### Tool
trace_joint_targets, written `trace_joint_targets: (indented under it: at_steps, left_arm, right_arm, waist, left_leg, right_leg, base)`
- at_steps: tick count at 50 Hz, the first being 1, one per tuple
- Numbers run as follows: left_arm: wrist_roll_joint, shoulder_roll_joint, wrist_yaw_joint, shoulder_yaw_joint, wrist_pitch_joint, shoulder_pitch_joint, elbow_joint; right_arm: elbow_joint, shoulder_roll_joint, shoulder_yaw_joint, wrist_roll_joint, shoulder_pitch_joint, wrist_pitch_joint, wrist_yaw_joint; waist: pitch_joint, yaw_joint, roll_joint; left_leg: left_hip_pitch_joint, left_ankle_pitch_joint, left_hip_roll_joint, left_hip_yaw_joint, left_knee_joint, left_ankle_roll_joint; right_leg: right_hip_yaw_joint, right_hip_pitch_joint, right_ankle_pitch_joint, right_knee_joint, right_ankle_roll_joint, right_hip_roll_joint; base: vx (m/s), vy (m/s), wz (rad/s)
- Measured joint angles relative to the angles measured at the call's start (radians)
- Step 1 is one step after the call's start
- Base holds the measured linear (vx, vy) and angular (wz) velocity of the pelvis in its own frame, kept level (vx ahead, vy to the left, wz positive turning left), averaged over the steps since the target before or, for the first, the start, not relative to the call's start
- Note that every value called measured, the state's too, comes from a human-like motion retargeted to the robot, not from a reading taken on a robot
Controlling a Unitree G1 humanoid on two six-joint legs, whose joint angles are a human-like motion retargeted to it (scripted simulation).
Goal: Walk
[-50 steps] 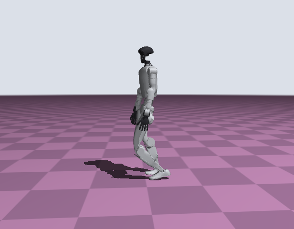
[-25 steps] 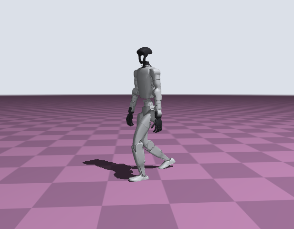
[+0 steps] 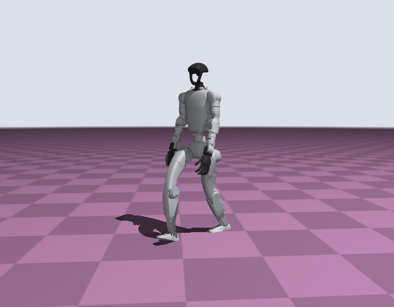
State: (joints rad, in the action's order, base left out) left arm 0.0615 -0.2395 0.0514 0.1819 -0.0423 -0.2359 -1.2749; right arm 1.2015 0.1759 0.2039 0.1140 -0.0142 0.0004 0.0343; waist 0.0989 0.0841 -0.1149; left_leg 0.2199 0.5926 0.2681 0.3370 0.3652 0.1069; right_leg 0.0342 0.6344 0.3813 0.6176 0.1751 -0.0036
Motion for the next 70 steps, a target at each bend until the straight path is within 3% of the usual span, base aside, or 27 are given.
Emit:
trace_joint_targets:
  at_steps: [3, 6, 10, 12, 14, 18, 21, 24, 29, 34, 37, 40, 42, 43, 47, 50, 55, 59, 65, 68, 70]
  left_arm:
    - [-0.008, 0.001, 0.009, -0.012, 0.004, 0.028, -0.011]
    - [0.012, 0.009, 0.015, -0.035, 0.019, 0.086, -0.05]
    - [0.019, 0.023, 0.004, -0.06, 0.036, 0.166, -0.107]
    - [0.01, 0.028, -0.009, -0.068, 0.044, 0.182, -0.11]
    - [0.01, 0.029, -0.017, -0.075, 0.049, 0.191, -0.1]
    - [0.023, 0.033, -0.02, -0.092, 0.044, 0.203, -0.057]
    - [0.041, 0.041, -0.014, -0.108, 0.035, 0.211, -0.035]
    - [0.057, 0.047, -0.003, -0.114, 0.026, 0.209, -0.03]
    - [0.058, 0.046, 0.007, -0.116, 0.018, 0.191, -0.032]
    - [0.087, 0.052, 0.021, -0.135, 0.026, 0.208, -0.054]
    - [0.135, 0.045, 0.016, -0.152, 0.039, 0.219, -0.086]
    - [0.196, 0.009, -0.018, -0.148, 0.042, 0.208, -0.112]
    - [0.202, -0.005, -0.023, -0.139, 0.04, 0.201, -0.099]
    - [0.2, -0.007, -0.021, -0.132, 0.037, 0.201, -0.09]
    - [0.178, -0.025, -0.011, -0.103, 0.03, 0.156, -0.051]
    - [0.157, -0.033, -0.007, -0.085, 0.021, 0.103, -0.013]
    - [0.117, -0.03, 0.004, -0.03, -0.012, 0.042, 0.054]
    - [0.082, -0.021, 0.003, 0.005, -0.038, 0.025, 0.073]
    - [0.053, 0.004, -0.004, 0.005, -0.031, 0.084, 0.02]
    - [0.048, 0.016, -0.013, -0.008, -0.015, 0.151, -0.04]
    - [0.039, 0.02, -0.027, -0.014, -0.008, 0.197, -0.078]
  right_arm:
    - [0.029, -0.004, -0.013, -0.014, 0.011, 0.009, -0.007]
    - [0.06, -0.001, -0.01, -0.036, 0.024, 0.017, -0.013]
    - [0.055, 0.025, 0.01, -0.063, 0.036, 0.017, -0.017]
    - [0.033, 0.049, 0.011, -0.072, 0.029, 0.015, -0.021]
    - [0.008, 0.066, 0.014, -0.085, 0.014, 0.012, -0.031]
    - [-0.054, 0.09, 0.022, -0.1, -0.028, -0.001, -0.059]
    - [-0.104, 0.1, 0.025, -0.098, -0.068, -0.015, -0.072]
    - [-0.149, 0.104, 0.034, -0.088, -0.113, -0.032, -0.075]
    - [-0.184, 0.097, 0.063, -0.092, -0.172, -0.043, -0.06]
    - [-0.151, 0.067, 0.082, -0.089, -0.139, -0.034, -0.053]
    - [-0.086, 0.046, 0.082, -0.076, -0.09, -0.017, -0.034]
    - [0.001, 0.023, 0.072, -0.049, -0.05, -0.01, 0.018]
    - [0.034, 0.02, 0.064, -0.04, -0.026, -0.003, 0.035]
    - [0.045, 0.018, 0.062, -0.038, -0.008, -0.001, 0.034]
    - [0.075, 0.027, 0.042, -0.032, 0.024, -0.003, 0.028]
    - [0.076, 0.039, 0.028, -0.035, 0.034, -0.005, 0.024]
    - [0.094, 0.035, 0.01, -0.038, 0.043, 0.006, 0.019]
    - [0.118, 0.03, 0.003, -0.05, 0.027, 0.008, 0.011]
    - [0.118, 0.034, -0.013, -0.064, 0.014, -0.002, -0.003]
    - [0.105, 0.045, -0.001, -0.075, 0.011, -0.011, -0.016]
    - [0.085, 0.057, 0.011, -0.075, 0.007, -0.017, -0.024]
  waist:
    - [-0.017, -0.005, 0.021]
    - [-0.021, -0.006, 0.072]
    - [-0.02, -0.024, 0.191]
    - [-0.028, -0.046, 0.215]
    - [-0.037, -0.076, 0.222]
    - [-0.05, -0.141, 0.221]
    - [-0.043, -0.175, 0.212]
    - [-0.039, -0.187, 0.193]
    - [-0.083, -0.161, 0.143]
    - [-0.132, -0.152, 0.108]
    - [-0.154, -0.145, 0.039]
    - [-0.138, -0.121, -0.088]
    - [-0.133, -0.094, -0.113]
    - [-0.13, -0.08, -0.121]
    - [-0.106, -0.035, -0.118]
    - [-0.07, -0.014, -0.075]
    - [-0.021, -0.006, -0.02]
    - [-0.035, -0.024, 0.022]
    - [-0.062, -0.028, 0.031]
    - [-0.061, -0.034, 0.067]
    - [-0.062, -0.036, 0.116]
  left_leg:
    - [0.02, 0.026, -0.023, 0.005, 0.115, -0.035]
    - [0.025, -0.013, -0.071, 0.008, 0.333, -0.116]
    - [-0.074, -0.27, -0.128, 0.021, 0.749, -0.349]
    - [-0.187, -0.373, -0.135, -0.04, 0.919, -0.367]
    - [-0.326, -0.342, -0.181, -0.092, 1.055, -0.347]
    - [-0.586, -0.161, -0.284, -0.198, 1.137, -0.209]
    - [-0.708, -0.083, -0.329, -0.263, 1.0, -0.14]
    - [-0.777, -0.076, -0.329, -0.321, 0.722, -0.129]
    - [-0.771, -0.188, -0.252, -0.408, 0.083, -0.151]
    - [-0.81, -0.237, -0.202, -0.451, 0.163, -0.105]
    - [-0.788, -0.248, -0.118, -0.468, 0.276, -0.042]
    - [-0.661, -0.242, 0.044, -0.475, 0.21, 0.029]
    - [-0.598, -0.219, 0.097, -0.441, 0.188, 0.051]
    - [-0.576, -0.195, 0.119, -0.427, 0.202, 0.058]
    - [-0.391, -0.166, 0.164, -0.319, 0.097, 0.055]
    - [-0.211, -0.16, 0.139, -0.206, -0.013, 0.036]
    - [-0.014, -0.111, 0.071, -0.055, -0.068, 0.021]
    - [0.057, -0.087, 0.001, 0.013, -0.094, 0.0]
    - [0.118, -0.059, -0.044, 0.006, 0.082, -0.045]
    - [0.108, -0.111, -0.085, 0.001, 0.299, -0.123]
    - [0.053, -0.199, -0.13, -0.011, 0.509, -0.215]
  right_leg:
    - [-0.014, 0.003, -0.061, 0.002, -0.005, 0.058]
    - [-0.01, -0.018, -0.101, 0.137, -0.058, 0.142]
    - [0.023, -0.094, -0.05, 0.201, -0.17, 0.278]
    - [0.012, -0.149, -0.006, 0.182, -0.194, 0.29]
    - [0.0, -0.206, 0.025, 0.144, -0.205, 0.301]
    - [-0.034, -0.365, 0.066, 0.032, -0.198, 0.302]
    - [-0.069, -0.506, 0.099, -0.047, -0.194, 0.279]
    - [-0.097, -0.627, 0.137, -0.119, -0.191, 0.231]
    - [-0.097, -0.705, 0.208, -0.181, -0.175, 0.139]
    - [-0.101, -0.712, 0.255, 0.016, -0.144, 0.094]
    - [-0.122, -0.694, 0.165, 0.242, -0.059, 0.021]
    - [-0.159, -0.625, -0.038, 0.556, 0.058, -0.106]
    - [-0.157, -0.547, -0.116, 0.712, 0.066, -0.148]
    - [-0.15, -0.509, -0.102, 0.779, 0.05, -0.178]
    - [-0.112, -0.322, 0.054, 0.88, -0.067, -0.278]
    - [-0.068, -0.216, 0.137, 0.766, -0.131, -0.27]
    - [-0.04, -0.14, 0.128, 0.354, -0.093, -0.148]
    - [-0.09, -0.124, 0.05, -0.062, -0.028, -0.017]
    - [-0.158, -0.101, -0.031, 0.012, -0.01, 0.063]
    - [-0.13, -0.133, -0.048, 0.145, -0.045, 0.122]
    - [-0.09, -0.17, -0.033, 0.176, -0.086, 0.173]
  base:
    - [0.82, -0.1, 0.52]
    - [0.84, -0.11, 0.34]
    - [0.77, -0.06, 0.19]
    - [0.75, 0.02, 0.17]
    - [0.71, -0.08, 0.16]
    - [0.7, -0.05, 0.13]
    - [0.73, 0.01, 0.02]
    - [0.77, 0.06, -0.02]
    - [0.79, 0.12, 0.36]
    - [0.81, 0.16, 0.17]
    - [0.8, 0.17, 0.2]
    - [0.73, 0.15, 0.67]
    - [0.71, 0.11, 0.93]
    - [0.7, 0.1, 0.93]
    - [0.67, 0.07, 1.0]
    - [0.65, 0.01, 1.11]
    - [0.64, -0.03, 1.21]
    - [0.64, -0.02, 1.0]
    - [0.73, -0.06, 1.1]
    - [0.74, -0.13, 0.92]
    - [0.67, -0.14, 0.89]
